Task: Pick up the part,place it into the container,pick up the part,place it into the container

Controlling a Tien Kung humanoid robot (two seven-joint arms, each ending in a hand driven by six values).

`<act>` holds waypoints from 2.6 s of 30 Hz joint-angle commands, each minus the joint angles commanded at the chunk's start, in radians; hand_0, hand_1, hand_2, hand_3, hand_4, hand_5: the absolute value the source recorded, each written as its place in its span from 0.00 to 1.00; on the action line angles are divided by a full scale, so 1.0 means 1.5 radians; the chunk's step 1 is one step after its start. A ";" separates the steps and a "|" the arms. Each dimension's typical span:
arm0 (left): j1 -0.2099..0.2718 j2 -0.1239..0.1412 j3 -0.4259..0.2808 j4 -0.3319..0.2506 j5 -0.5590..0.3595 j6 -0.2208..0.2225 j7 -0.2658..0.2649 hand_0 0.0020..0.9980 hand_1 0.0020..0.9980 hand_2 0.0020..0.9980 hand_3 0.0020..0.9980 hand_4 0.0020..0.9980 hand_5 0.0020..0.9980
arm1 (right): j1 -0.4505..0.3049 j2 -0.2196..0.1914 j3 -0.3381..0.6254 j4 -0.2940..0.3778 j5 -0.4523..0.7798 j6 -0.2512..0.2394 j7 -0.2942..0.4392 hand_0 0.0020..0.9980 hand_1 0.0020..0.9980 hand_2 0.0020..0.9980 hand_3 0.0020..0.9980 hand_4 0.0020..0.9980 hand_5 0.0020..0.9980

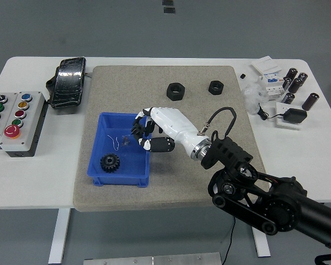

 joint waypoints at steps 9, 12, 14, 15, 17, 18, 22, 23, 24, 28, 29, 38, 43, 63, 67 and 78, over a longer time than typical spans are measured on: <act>-0.001 0.002 -0.005 0.000 0.005 0.000 0.002 0.66 0.66 0.64 0.67 0.71 0.29 | 0.038 0.015 -0.063 -0.019 -0.098 0.063 -0.019 0.72 0.79 0.79 0.69 0.60 0.29; -0.002 0.002 -0.005 0.000 0.006 -0.001 0.002 0.66 0.66 0.64 0.67 0.71 0.29 | 0.041 0.018 -0.067 -0.022 -0.115 0.075 -0.022 0.74 0.81 0.80 0.70 0.64 0.31; -0.002 0.002 -0.005 0.000 0.006 -0.001 0.003 0.66 0.66 0.64 0.67 0.71 0.29 | 0.042 0.019 -0.068 -0.022 -0.119 0.077 -0.023 0.74 0.81 0.80 0.70 0.64 0.31; -0.002 0.002 -0.005 0.000 0.007 -0.001 0.003 0.66 0.66 0.64 0.67 0.71 0.29 | 0.042 0.019 -0.068 -0.022 -0.120 0.078 -0.023 0.74 0.81 0.80 0.70 0.64 0.31; -0.002 0.002 -0.005 0.000 0.007 -0.001 0.003 0.66 0.66 0.64 0.67 0.71 0.29 | 0.043 0.020 -0.069 -0.023 -0.120 0.078 -0.022 0.74 0.81 0.80 0.70 0.64 0.31; -0.002 0.002 -0.005 0.000 0.007 -0.001 0.003 0.66 0.66 0.64 0.67 0.71 0.29 | 0.043 0.020 -0.069 -0.024 -0.120 0.078 -0.022 0.74 0.81 0.80 0.70 0.64 0.31; -0.002 0.002 -0.006 0.000 0.008 -0.001 0.003 0.66 0.66 0.64 0.67 0.71 0.29 | 0.041 0.022 -0.069 -0.026 -0.115 0.072 -0.018 0.74 0.81 0.80 0.70 0.64 0.31; -0.002 0.002 -0.007 0.000 0.009 -0.001 0.003 0.65 0.66 0.64 0.67 0.71 0.29 | 0.039 0.022 -0.064 -0.025 -0.109 0.065 -0.015 0.72 0.80 0.79 0.69 0.66 0.31; -0.002 0.002 -0.007 0.000 0.009 -0.001 0.003 0.65 0.66 0.64 0.67 0.71 0.29 | 0.037 0.022 -0.058 -0.025 -0.100 0.059 -0.012 0.72 0.80 0.79 0.69 0.66 0.31; -0.002 0.001 -0.007 0.000 0.009 -0.001 0.003 0.65 0.66 0.64 0.67 0.71 0.29 | 0.015 0.016 -0.011 -0.016 -0.051 0.028 0.007 0.72 0.80 0.79 0.69 0.66 0.31; -0.002 0.000 -0.007 0.000 0.009 -0.001 0.003 0.66 0.66 0.64 0.67 0.71 0.29 | 0.007 0.014 0.003 -0.014 -0.039 0.020 0.012 0.67 0.75 0.75 0.68 0.60 0.28; 0.002 0.000 -0.018 0.000 0.018 0.000 0.004 0.66 0.66 0.64 0.66 0.71 0.29 | -0.079 -0.025 0.168 -0.033 0.036 -0.033 0.040 0.66 0.73 0.73 0.68 0.63 0.30; 0.002 0.000 -0.019 0.000 0.016 0.000 0.002 0.66 0.66 0.64 0.66 0.71 0.29 | -0.131 -0.030 0.248 -0.067 0.042 -0.036 0.048 0.67 0.73 0.73 0.69 0.64 0.31; -0.002 0.008 -0.024 0.000 0.032 -0.003 0.003 0.66 0.66 0.64 0.66 0.71 0.29 | -0.202 -0.009 0.293 -0.110 -0.185 -0.002 -0.015 0.80 0.81 0.79 0.74 0.67 0.29; -0.001 0.010 -0.027 0.000 0.036 -0.003 0.003 0.66 0.66 0.64 0.66 0.71 0.29 | -0.224 0.002 0.313 -0.110 -0.222 0.003 -0.023 0.81 0.82 0.80 0.74 0.68 0.29; 0.000 0.014 -0.030 0.000 0.044 -0.005 0.002 0.65 0.66 0.64 0.66 0.71 0.29 | -0.289 0.021 0.368 -0.088 -0.195 -0.025 -0.013 0.80 0.82 0.80 0.74 0.71 0.28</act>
